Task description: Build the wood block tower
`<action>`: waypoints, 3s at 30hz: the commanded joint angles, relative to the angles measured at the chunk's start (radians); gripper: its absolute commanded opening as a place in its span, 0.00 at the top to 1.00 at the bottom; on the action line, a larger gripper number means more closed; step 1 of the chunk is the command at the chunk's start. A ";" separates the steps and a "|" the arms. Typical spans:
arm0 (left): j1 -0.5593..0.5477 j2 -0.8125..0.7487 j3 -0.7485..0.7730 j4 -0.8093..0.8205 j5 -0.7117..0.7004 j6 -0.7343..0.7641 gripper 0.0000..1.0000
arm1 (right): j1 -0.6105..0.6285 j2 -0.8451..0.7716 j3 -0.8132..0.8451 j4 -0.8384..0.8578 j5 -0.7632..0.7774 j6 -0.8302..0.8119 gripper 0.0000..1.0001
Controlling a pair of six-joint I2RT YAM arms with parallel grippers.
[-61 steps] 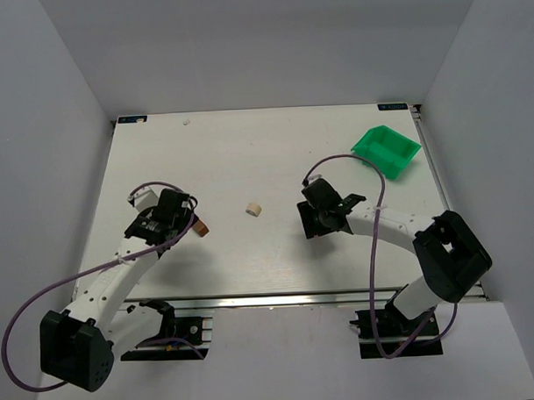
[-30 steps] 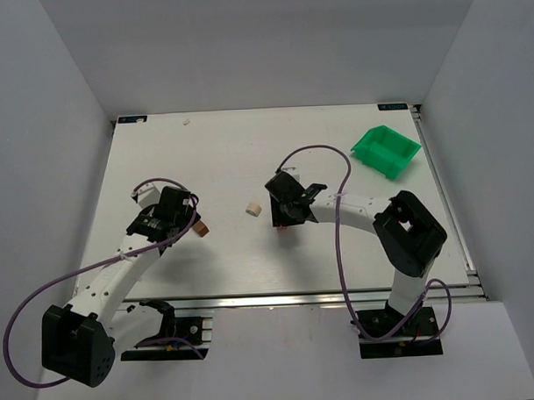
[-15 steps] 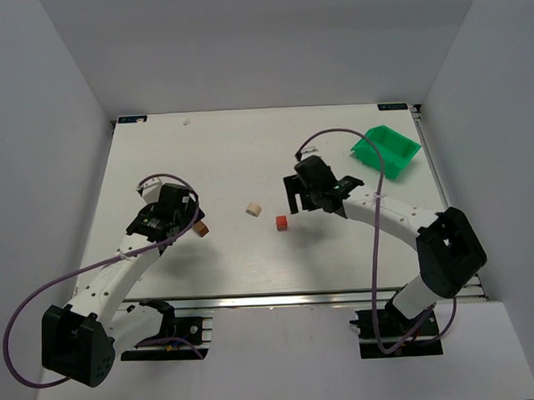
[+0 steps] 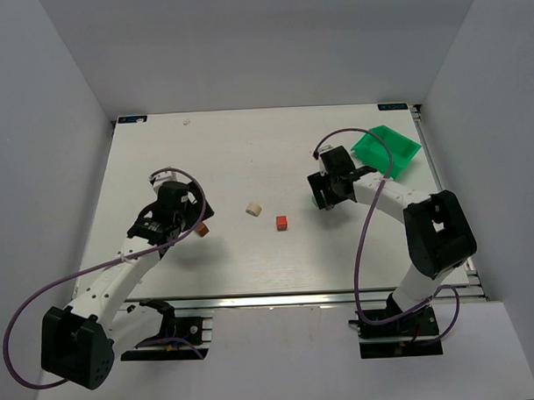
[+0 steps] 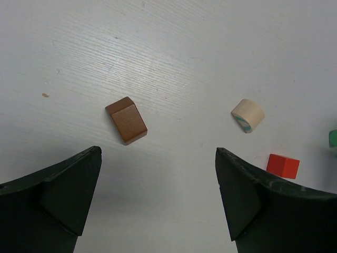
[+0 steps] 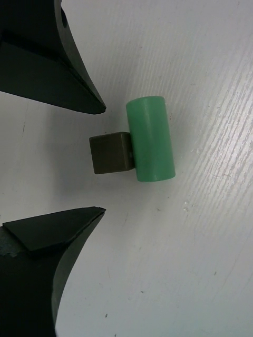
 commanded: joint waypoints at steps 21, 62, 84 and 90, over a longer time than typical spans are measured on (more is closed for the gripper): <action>-0.003 -0.041 -0.007 0.040 0.027 0.025 0.02 | -0.040 0.028 0.003 -0.006 -0.210 -0.002 0.77; -0.003 -0.062 -0.036 0.072 0.073 0.038 0.02 | 0.214 0.019 0.001 0.055 -0.139 0.475 0.38; -0.005 -0.033 -0.050 0.145 0.224 0.084 0.02 | 0.198 -0.092 -0.115 0.043 -0.141 0.392 0.76; -0.005 -0.021 -0.042 0.159 0.245 0.097 0.02 | 0.204 -0.130 -0.201 0.085 -0.176 0.394 0.78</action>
